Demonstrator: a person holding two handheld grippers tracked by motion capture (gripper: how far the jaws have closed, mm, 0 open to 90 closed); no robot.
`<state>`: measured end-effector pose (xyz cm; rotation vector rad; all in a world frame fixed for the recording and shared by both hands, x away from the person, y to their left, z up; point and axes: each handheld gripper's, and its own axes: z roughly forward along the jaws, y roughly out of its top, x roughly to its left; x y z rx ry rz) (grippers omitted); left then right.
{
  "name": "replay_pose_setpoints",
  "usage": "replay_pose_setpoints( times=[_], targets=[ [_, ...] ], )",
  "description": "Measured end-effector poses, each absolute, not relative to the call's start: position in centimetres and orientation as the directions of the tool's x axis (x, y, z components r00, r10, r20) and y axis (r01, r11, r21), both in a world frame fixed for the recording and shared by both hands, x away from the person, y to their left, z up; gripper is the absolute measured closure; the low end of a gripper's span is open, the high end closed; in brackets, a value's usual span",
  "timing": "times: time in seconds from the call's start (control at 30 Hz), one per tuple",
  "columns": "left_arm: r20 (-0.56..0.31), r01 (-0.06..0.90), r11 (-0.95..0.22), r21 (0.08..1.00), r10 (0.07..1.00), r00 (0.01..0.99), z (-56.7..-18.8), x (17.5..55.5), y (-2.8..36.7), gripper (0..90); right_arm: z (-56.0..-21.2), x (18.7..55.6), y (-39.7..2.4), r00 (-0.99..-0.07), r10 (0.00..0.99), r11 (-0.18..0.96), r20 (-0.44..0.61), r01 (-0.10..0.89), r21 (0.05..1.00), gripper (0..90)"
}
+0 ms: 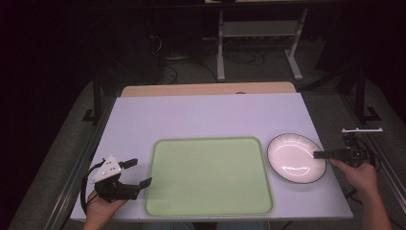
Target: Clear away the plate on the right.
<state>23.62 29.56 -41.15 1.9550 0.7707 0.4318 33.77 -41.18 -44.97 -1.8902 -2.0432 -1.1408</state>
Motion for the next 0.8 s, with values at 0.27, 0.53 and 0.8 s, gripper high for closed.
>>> replay_pose_setpoints(
  times=[0.27, 0.53, 0.8],
  targets=[
    [-0.017, 0.336, -0.347, 0.876, 0.674, 0.739, -41.16, 23.63, 29.52, 14.6, -45.14, 33.81, -41.45, -0.16, 0.781, -0.121, 0.603, 0.909, 0.398, 81.9],
    [-0.018, 0.335, -0.344, 0.877, 0.674, 0.739, -41.12, 23.58, 29.55, 14.6, -45.16, 33.76, -41.45, -0.127, 0.776, -0.154, 0.618, 0.912, 0.381, 82.9],
    [-0.016, 0.333, -0.344, 0.878, 0.674, 0.738, -41.05, 23.56, 29.67, 14.6, -45.31, 33.74, -41.53, -0.098, 0.761, -0.191, 0.641, 0.911, 0.366, 83.5]
  ],
)
